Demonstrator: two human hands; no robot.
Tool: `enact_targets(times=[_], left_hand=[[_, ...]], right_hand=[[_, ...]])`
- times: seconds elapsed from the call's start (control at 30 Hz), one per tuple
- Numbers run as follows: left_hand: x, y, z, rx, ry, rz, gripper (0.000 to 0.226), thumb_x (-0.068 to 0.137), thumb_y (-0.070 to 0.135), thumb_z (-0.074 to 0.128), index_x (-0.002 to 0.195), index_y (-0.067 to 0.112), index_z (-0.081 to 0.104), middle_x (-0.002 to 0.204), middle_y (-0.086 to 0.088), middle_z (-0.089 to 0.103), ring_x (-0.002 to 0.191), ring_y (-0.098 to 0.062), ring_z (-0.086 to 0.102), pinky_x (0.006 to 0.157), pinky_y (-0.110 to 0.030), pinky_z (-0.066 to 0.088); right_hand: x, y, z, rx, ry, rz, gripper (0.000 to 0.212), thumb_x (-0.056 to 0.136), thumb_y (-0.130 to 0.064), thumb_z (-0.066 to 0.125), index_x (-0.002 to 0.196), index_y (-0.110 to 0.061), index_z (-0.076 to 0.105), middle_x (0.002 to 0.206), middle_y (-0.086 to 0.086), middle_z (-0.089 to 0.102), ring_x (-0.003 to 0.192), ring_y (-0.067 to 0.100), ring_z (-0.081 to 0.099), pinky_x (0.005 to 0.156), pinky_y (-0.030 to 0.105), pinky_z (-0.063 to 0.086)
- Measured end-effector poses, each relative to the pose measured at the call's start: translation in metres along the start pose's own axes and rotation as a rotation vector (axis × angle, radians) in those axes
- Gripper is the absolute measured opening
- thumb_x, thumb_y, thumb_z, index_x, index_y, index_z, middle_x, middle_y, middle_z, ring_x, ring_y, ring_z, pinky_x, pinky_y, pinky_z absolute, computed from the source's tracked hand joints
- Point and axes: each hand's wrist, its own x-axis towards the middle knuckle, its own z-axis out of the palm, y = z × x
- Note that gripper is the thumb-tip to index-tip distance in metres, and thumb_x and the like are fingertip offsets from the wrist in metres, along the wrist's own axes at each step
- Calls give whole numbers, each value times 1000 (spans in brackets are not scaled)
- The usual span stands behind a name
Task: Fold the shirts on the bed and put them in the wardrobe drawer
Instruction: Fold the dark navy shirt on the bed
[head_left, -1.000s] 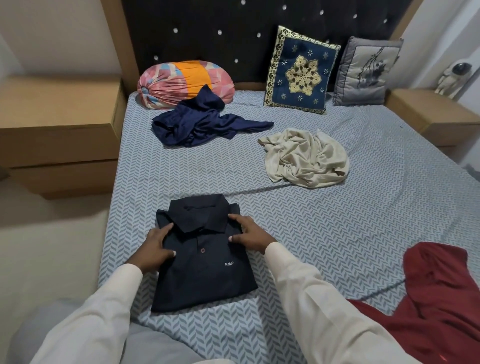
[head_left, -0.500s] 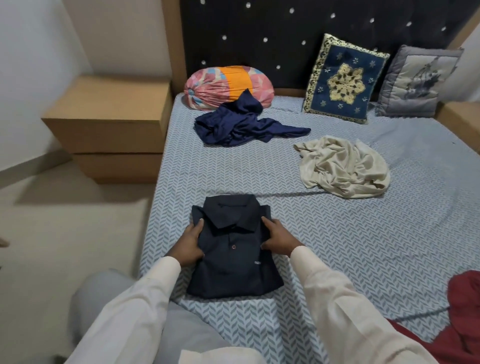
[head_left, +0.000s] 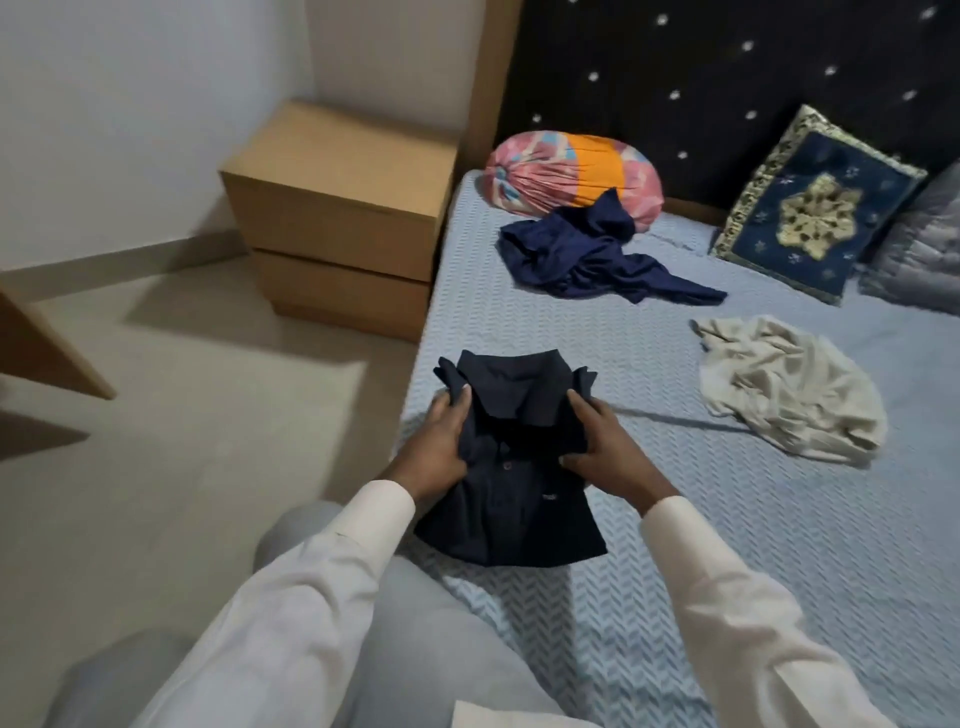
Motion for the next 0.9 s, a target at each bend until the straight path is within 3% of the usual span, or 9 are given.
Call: enact_targets(times=[0.1, 0.2, 0.3, 0.43, 0.7, 0.9], left_hand=[[-7, -28, -49, -18, 30, -37, 98, 79, -4, 56, 156, 29, 4, 163, -1, -2, 149, -16, 10, 116, -32, 28], [-17, -43, -102, -7, 69, -89, 97, 83, -3, 53, 155, 33, 0, 163, 1, -6, 148, -18, 17, 110, -32, 37], [-38, -53, -162, 24, 138, -140, 98, 82, -3, 53, 155, 34, -2, 163, 3, -5, 142, -25, 31, 98, -38, 47], [-80, -38, -225, 41, 204, -255, 96, 83, -3, 52, 155, 34, -1, 163, 3, -2, 139, -26, 37, 88, -36, 50], [-175, 63, -359, 96, 334, -419, 97, 86, -3, 55, 154, 36, -2, 162, 4, 4, 123, -28, 53, 69, -24, 44], [-232, 119, -455, 126, 545, -465, 99, 86, -4, 55, 153, 41, -2, 162, 4, 6, 115, -26, 58, 60, -17, 41]], right_hand=[[28, -53, 24, 2, 3, -42, 92, 83, 4, 66, 157, -18, 15, 158, 3, 15, 142, 20, 29, 68, 2, 45], [52, -107, 45, -42, 4, -103, 90, 83, 3, 67, 156, -17, 18, 157, 5, 19, 141, 20, 31, 88, 8, 35], [65, -174, 59, -87, 17, -161, 91, 79, 6, 68, 155, -12, 21, 154, 13, 23, 141, 23, 31, 97, 8, 24], [62, -251, 52, -152, -66, -235, 92, 77, 3, 65, 155, -13, 20, 155, 13, 21, 141, 28, 32, 104, 18, 28], [13, -427, -15, -206, -234, -393, 90, 86, -5, 58, 157, -26, 7, 162, 2, 4, 138, 32, 37, 89, 36, 51], [-7, -532, -51, -116, -217, -570, 89, 87, -10, 59, 157, -28, 8, 163, 2, 6, 129, 34, 48, 87, 42, 54]])
